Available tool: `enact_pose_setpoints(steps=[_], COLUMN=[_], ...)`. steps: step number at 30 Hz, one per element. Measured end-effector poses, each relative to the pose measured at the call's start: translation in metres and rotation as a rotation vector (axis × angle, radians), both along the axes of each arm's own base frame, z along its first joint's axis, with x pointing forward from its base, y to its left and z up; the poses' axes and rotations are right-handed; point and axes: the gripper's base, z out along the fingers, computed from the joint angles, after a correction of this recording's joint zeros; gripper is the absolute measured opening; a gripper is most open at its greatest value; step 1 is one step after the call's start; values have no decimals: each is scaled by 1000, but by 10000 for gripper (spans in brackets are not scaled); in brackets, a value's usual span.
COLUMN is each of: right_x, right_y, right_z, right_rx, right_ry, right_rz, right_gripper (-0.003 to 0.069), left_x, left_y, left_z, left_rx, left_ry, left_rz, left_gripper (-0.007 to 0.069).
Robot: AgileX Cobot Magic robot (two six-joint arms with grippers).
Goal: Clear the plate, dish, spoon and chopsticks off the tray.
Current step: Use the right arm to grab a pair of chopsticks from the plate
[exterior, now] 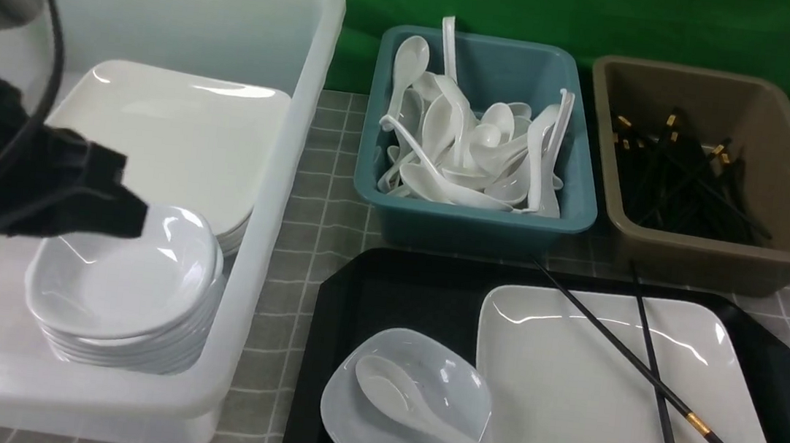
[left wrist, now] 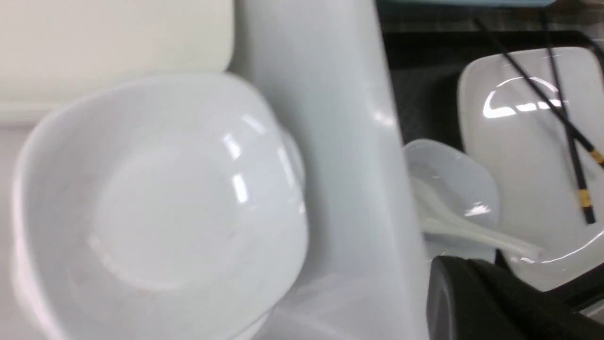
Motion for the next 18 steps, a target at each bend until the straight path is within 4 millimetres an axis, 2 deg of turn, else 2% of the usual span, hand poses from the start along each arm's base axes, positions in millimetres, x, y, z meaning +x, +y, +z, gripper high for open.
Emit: enact_pose_setpoints(steps=[3,6,9,10,13,14,16,17,18], right_x=[28,48,63,72,86,92,99,107,113], right_y=[10,16,22,25,28,29,30,30,29], right_z=[-16,-28,-40,-48,-65,-73,-80,-91,-97], right_rx=[-41,-58,-71,-81,-108,-122,-131,-134,-134], right_ry=[54,90,129,158,192,197,204,207,211], right_rz=[27,35,38,38,41,43,39,28,17], right_gripper=[20,24,71,126,286,376,435,510,542], left_x=[9,14,18,19,20,19,19,18,18], left_y=[-30,-60,-96,-115,-154,-165,-177,-190,-197], left_z=[8,9,6,3,-10,-14,-20,-27,-33], left_rx=[2,74,157,201,255,266,277,286,294], left_ry=[-35,-45,-45,-48,-40,-35,-22,-8,2], left_rz=[-122,-239,-347,-404,-517,-547,-578,-610,-627], left_gripper=[2,2,2,2,2,2,2,2,2])
